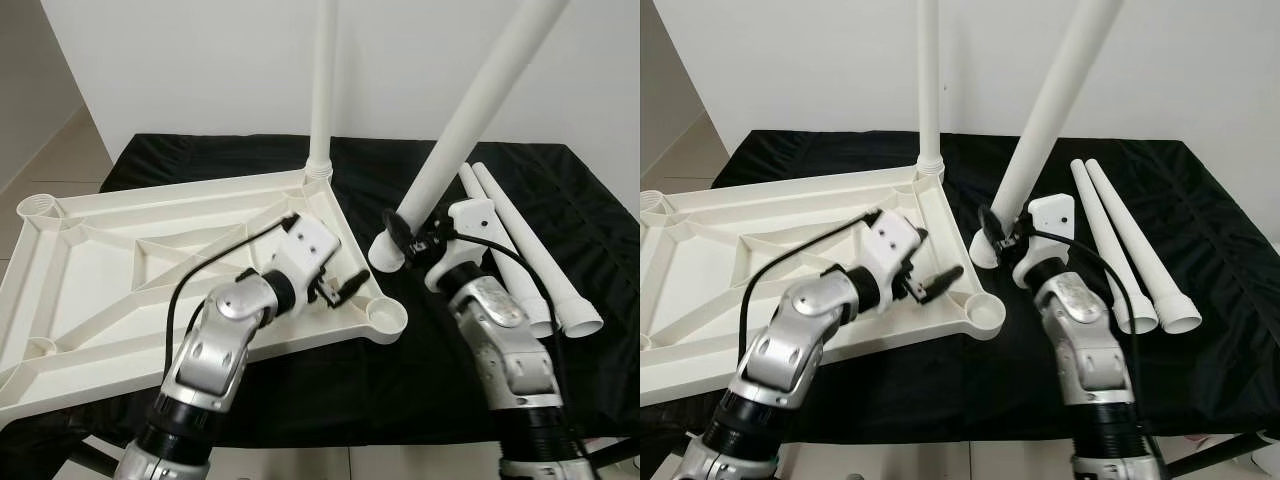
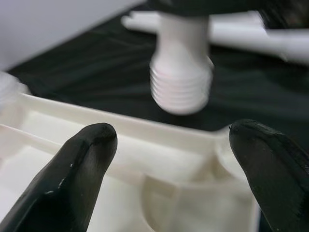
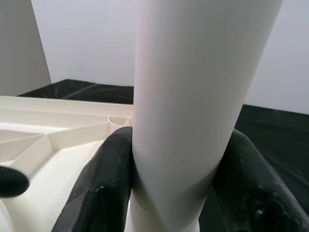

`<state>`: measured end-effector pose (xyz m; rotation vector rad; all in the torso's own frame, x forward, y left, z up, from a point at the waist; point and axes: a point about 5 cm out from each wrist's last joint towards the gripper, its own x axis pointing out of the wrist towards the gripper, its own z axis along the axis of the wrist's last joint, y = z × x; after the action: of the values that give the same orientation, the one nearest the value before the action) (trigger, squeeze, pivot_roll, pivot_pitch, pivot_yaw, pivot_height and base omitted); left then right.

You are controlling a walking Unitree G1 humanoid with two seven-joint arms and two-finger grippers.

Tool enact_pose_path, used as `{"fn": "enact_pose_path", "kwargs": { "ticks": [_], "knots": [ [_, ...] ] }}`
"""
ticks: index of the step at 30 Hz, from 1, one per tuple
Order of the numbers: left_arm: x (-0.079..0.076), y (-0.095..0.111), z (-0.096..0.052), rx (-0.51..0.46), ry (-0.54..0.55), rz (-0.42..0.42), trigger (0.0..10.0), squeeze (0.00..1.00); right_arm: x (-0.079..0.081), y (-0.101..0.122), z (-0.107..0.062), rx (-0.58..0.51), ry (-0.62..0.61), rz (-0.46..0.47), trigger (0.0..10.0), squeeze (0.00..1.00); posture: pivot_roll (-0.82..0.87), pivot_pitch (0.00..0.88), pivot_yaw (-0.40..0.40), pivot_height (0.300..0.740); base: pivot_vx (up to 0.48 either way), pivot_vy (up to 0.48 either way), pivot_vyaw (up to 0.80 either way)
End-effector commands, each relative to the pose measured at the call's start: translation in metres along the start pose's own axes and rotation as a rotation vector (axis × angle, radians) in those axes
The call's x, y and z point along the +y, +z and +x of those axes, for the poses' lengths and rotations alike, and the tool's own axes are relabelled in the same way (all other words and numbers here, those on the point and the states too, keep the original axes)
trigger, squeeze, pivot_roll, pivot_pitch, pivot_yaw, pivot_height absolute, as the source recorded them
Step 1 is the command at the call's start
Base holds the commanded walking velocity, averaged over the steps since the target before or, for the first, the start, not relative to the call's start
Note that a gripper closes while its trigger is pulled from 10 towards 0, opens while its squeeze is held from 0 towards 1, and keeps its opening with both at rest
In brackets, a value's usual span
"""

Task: Building children table

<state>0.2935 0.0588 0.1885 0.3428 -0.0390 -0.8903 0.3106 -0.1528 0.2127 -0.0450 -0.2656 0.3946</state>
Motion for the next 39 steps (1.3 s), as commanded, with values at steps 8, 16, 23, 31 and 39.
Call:
{"fn": "enact_pose_path", "kwargs": {
  "ticks": [8, 16, 23, 31, 39],
  "knots": [
    [-0.021, -0.016, -0.009, 0.056, -0.158, 0.111, 10.0, 0.00, -0.015, 0.006, -0.006, 0.002, -0.008, -0.003, 10.0, 0.00, -0.10, 0.067, 0.026, 0.740, 0.000, 0.000, 0.00],
    [-0.025, -0.032, -0.011, 0.124, -0.207, 0.171, 10.0, 0.00, -0.023, 0.008, -0.010, 0.011, -0.015, -0.020, 10.0, 0.00, -0.11, 0.066, 0.027, 0.740, 0.000, 0.000, 0.00],
    [-0.024, -0.044, -0.009, 0.196, -0.214, 0.179, 10.0, 0.00, -0.024, 0.009, -0.011, 0.015, -0.017, -0.023, 10.0, 0.00, -0.11, 0.068, 0.033, 0.740, 0.000, 0.000, 0.00],
    [-0.017, -0.057, -0.003, 0.325, -0.192, 0.152, 4.7, 0.00, -0.024, 0.009, -0.011, 0.014, -0.019, -0.028, 10.0, 0.00, -0.11, 0.067, 0.037, 0.740, 0.000, 0.000, 0.00],
    [-0.013, -0.055, -0.003, 0.350, -0.206, 0.144, 0.0, 0.00, -0.024, 0.009, -0.012, 0.013, -0.023, -0.035, 10.0, 0.00, -0.12, 0.062, 0.041, 0.740, 0.000, 0.000, 0.00]
  ]
}}
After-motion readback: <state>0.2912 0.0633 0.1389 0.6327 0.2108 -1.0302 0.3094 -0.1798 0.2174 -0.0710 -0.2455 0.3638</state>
